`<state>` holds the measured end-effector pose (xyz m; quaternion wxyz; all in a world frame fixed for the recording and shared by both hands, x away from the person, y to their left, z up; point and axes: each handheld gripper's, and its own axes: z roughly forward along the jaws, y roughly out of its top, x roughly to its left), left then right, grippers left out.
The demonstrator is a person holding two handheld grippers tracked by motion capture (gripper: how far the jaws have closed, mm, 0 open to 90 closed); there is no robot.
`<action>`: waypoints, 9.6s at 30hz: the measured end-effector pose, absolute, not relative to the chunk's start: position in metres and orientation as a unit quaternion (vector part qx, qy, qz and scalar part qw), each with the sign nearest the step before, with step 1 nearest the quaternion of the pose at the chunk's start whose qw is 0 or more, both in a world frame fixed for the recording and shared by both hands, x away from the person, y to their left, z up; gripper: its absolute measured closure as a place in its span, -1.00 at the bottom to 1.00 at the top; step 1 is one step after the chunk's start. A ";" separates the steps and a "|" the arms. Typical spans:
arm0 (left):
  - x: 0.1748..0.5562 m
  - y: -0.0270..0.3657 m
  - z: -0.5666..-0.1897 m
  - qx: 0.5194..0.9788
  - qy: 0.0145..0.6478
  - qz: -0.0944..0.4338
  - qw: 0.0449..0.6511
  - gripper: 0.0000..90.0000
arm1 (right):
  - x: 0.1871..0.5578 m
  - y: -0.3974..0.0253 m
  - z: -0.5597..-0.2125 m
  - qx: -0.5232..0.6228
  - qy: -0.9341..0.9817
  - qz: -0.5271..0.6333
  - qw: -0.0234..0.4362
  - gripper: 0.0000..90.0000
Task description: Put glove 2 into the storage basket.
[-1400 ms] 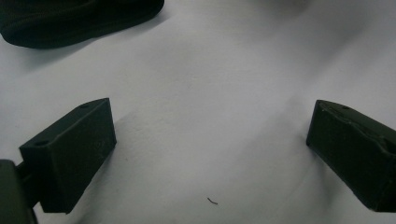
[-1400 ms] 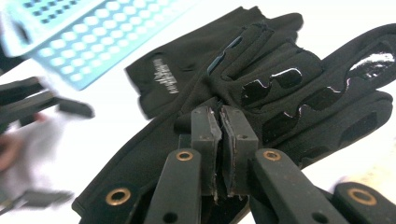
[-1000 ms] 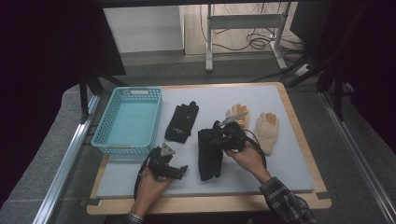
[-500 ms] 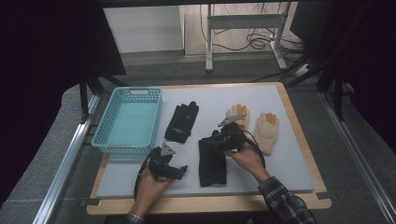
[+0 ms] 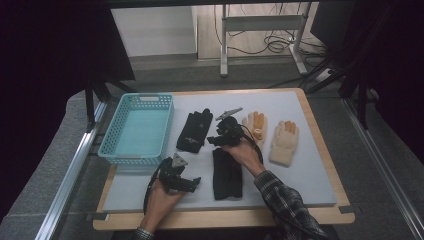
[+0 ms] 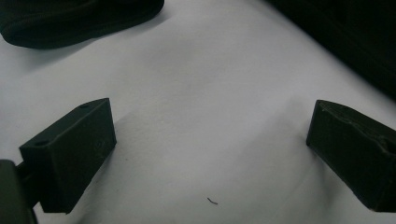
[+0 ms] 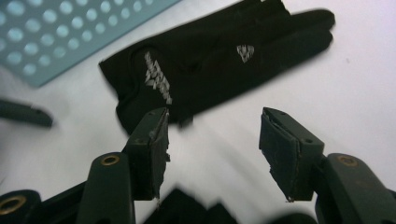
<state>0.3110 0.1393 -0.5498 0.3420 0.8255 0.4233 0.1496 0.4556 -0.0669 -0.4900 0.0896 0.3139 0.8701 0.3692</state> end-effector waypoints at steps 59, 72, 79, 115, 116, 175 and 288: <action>0.311 0.140 -0.550 0.825 0.424 0.149 0.344 -0.95 | 0.480 -0.035 -0.470 0.316 0.858 0.392 0.104 0.91; 0.311 0.139 -0.550 0.824 0.425 0.150 0.344 -0.95 | 0.441 -0.068 -0.439 0.290 0.853 0.422 0.101 0.91; 0.311 0.139 -0.550 0.824 0.425 0.150 0.344 -0.95 | 0.407 -0.097 -0.435 0.284 0.856 0.420 0.103 0.93; 0.311 0.139 -0.550 0.821 0.428 0.151 0.346 -0.95 | 0.341 -0.146 -0.477 0.312 0.849 0.403 0.137 0.27; 0.311 0.139 -0.550 0.821 0.428 0.151 0.346 -0.95 | 0.341 -0.146 -0.477 0.312 0.849 0.403 0.137 0.27; 0.293 0.189 -0.553 0.830 0.415 0.143 0.344 -1.00 | 0.319 -0.112 -0.530 0.269 0.873 0.398 0.082 0.66; 0.348 0.077 -0.519 0.855 0.419 0.110 0.286 0.38 | 0.340 -0.244 -0.532 0.376 0.834 0.357 0.188 -0.47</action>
